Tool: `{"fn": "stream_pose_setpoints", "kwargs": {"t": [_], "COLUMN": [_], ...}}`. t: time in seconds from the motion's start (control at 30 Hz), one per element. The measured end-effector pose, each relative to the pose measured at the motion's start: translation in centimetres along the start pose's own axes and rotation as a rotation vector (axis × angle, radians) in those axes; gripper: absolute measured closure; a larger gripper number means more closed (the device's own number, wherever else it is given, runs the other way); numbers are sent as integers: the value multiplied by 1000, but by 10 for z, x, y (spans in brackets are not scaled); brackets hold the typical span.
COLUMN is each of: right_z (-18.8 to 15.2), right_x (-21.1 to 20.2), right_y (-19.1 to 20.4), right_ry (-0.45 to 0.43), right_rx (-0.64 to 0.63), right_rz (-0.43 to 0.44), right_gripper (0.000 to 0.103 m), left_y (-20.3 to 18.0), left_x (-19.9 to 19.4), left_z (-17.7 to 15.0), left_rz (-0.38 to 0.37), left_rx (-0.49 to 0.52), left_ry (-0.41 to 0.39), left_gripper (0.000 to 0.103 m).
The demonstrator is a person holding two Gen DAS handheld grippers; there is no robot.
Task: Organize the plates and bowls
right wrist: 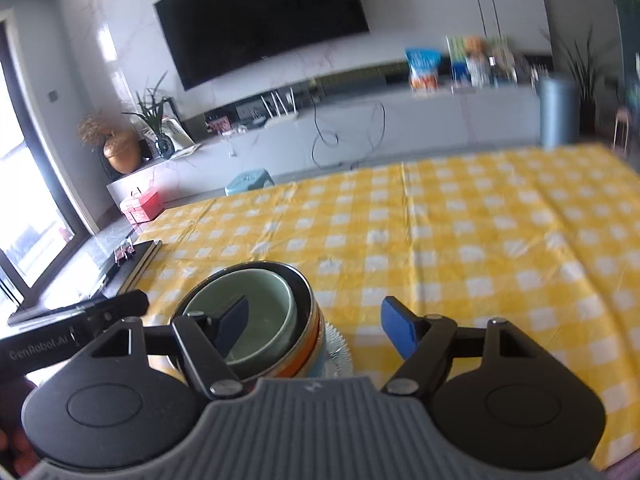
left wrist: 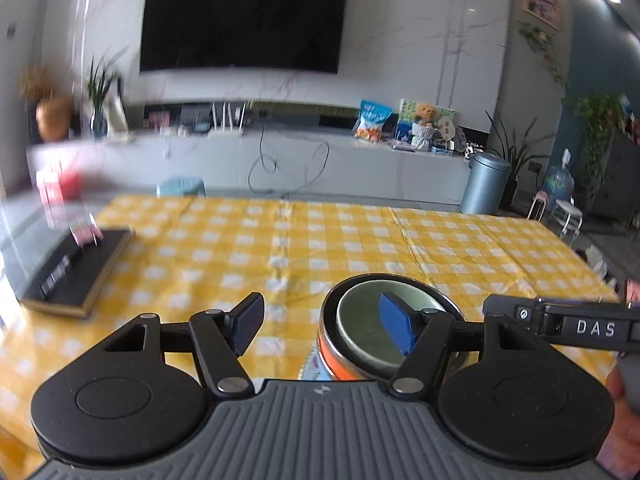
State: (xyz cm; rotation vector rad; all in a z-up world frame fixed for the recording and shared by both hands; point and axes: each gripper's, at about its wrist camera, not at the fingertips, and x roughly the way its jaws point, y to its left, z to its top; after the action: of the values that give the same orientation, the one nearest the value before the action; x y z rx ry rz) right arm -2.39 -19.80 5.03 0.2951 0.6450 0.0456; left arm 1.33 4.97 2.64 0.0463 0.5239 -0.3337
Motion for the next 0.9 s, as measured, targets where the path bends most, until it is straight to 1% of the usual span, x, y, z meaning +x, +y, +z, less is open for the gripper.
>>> {"fn": "stream_pose_setpoints", "kwargs": {"t": [0.07,0.13,0.27,0.37,0.43,0.5,0.57,0.6,0.7,0.9], "right_z": [-10,-19,-37,-49,-56,-64,-70,-72,-77,-86], "right_x": [-12,-20,-32,-39,-43,-47,-49,-49,-46,-29], "right_y": [3,6,8,8,11,15,19,21,23,21], "right_ry": [-42,-51,-18,29,43,52,61,61,67,127], "right_rx": [-54,-94,-146,-152,-155,-158,-164,-164,-164,-152], "right_rz": [-16,-33,-29,-24,-26,-36,-18,-24,-51,-87], "right_gripper": [30,27,21,21,21,21,19,17,17,16], "left_y": [-13,-22,-35,-41,-39,-36,-34,-34,-34,-34], "left_x": [-12,-23,-36,-39,-36,-33,-27,-24,-17,1], "left_z": [-6,-12,-20,-27,-33,-39,-45,-48,-58,-78], "left_rz": [27,45,83,117,107,95,96,95,126,145], "left_rx": [78,111,152,182,165,123,92,89,97,110], "left_ry": [-25,-41,-53,-51,-14,30,79,100,158,279], "left_gripper": [25,25,25,18,17,17,17,17,17,17]}}
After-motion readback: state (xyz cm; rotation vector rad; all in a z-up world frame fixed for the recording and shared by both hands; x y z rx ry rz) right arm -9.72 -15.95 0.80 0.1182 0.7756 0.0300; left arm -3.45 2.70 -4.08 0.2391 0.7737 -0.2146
